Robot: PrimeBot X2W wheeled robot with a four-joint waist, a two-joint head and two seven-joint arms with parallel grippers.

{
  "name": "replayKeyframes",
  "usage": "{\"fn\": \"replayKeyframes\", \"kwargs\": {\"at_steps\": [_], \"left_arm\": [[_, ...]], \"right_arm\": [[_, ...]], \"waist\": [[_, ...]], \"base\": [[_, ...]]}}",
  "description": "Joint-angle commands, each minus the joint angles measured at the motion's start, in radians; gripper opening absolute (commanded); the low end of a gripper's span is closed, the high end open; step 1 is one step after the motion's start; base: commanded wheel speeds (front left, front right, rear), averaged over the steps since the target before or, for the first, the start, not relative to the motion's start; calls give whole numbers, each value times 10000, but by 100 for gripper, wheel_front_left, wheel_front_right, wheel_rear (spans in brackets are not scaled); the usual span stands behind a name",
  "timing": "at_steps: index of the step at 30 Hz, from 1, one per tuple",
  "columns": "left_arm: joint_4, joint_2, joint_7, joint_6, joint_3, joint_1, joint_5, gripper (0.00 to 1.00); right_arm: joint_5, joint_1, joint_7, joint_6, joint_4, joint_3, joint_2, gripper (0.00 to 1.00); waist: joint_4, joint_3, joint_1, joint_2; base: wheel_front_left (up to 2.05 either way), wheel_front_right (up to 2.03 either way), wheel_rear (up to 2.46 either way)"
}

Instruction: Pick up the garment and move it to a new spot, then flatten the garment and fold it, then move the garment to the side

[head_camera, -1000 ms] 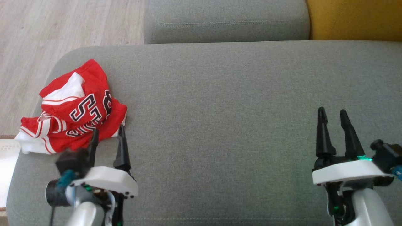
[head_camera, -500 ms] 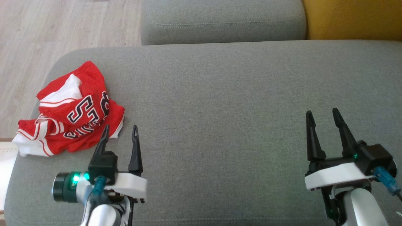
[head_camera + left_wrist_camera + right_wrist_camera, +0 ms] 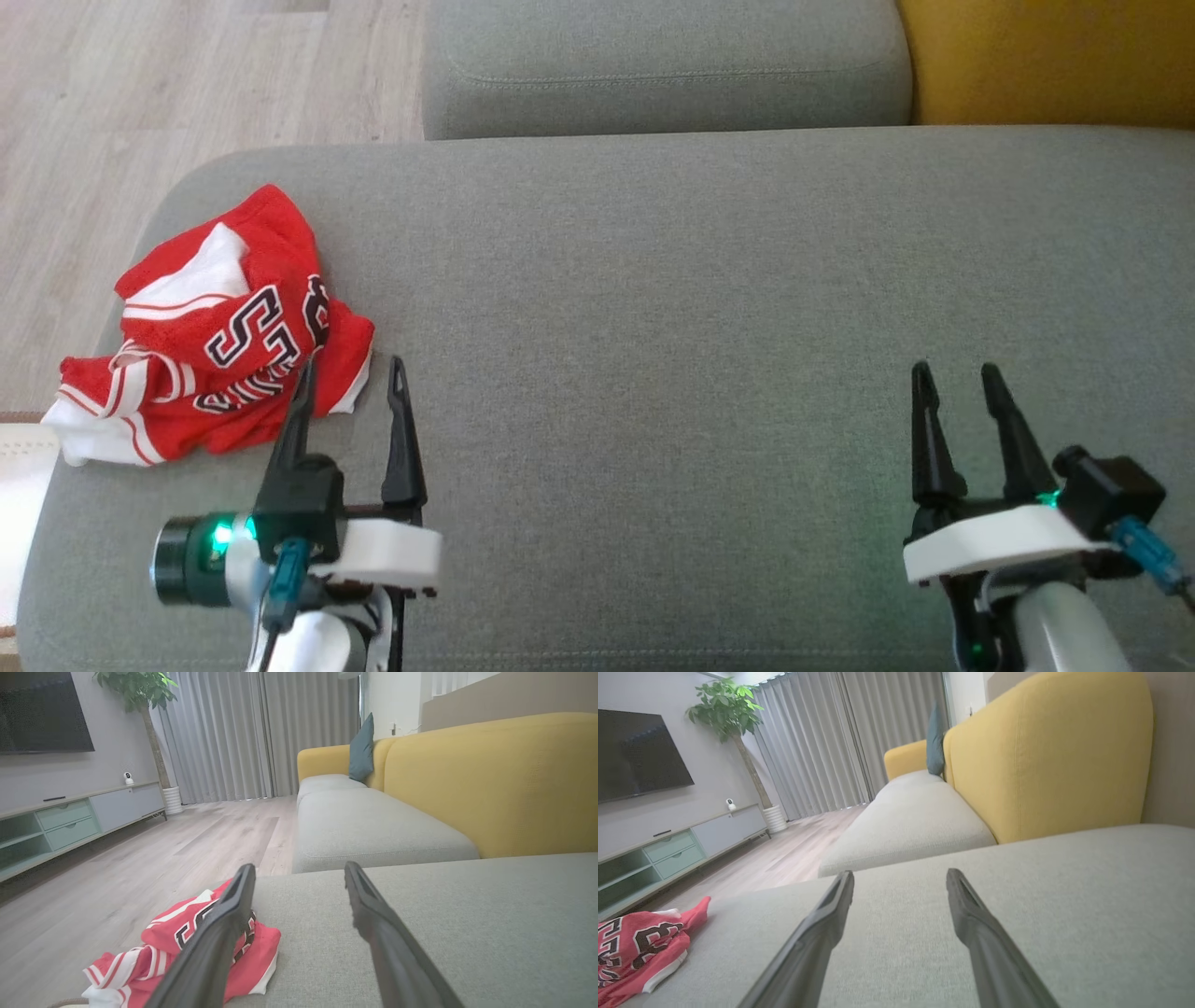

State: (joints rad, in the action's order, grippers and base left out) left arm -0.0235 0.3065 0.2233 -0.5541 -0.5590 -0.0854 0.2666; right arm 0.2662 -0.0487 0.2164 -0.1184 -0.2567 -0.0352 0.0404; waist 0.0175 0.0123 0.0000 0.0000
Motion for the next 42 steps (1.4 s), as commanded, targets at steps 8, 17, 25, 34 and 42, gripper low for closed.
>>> {"fn": "replayKeyframes", "kwargs": {"at_steps": [8, 17, 25, 34, 42], "left_arm": [[298, -317, 309, 838, 760, 124, -634, 100], [426, -847, 385, 1476, 1451, 296, -1468, 100], [430, -1188, 385, 1915, 1907, 404, -1818, 100], [424, -1444, 385, 2260, 2207, 465, -2094, 100], [447, -1537, 385, 2401, 2430, 534, -2263, 100]], "right_arm": [[-819, -570, 377, -119, -529, -541, 96, 100], [-1053, -726, 454, -123, -704, -507, 98, 100], [-973, -772, 454, -123, -697, -465, 98, 100], [-907, -722, 454, -123, -665, -445, 98, 100], [-810, -536, 454, -123, -642, -633, 98, 100]], "waist": [[-12, 77, 0, 0], [1, 82, 0, 0], [61, 55, 0, 0], [-115, 68, 0, 0], [-949, 163, 0, 0]], "base": [[0, 0, 0], [0, 0, 0], [0, 0, 0], [0, 0, 0], [0, 0, 0]]}}
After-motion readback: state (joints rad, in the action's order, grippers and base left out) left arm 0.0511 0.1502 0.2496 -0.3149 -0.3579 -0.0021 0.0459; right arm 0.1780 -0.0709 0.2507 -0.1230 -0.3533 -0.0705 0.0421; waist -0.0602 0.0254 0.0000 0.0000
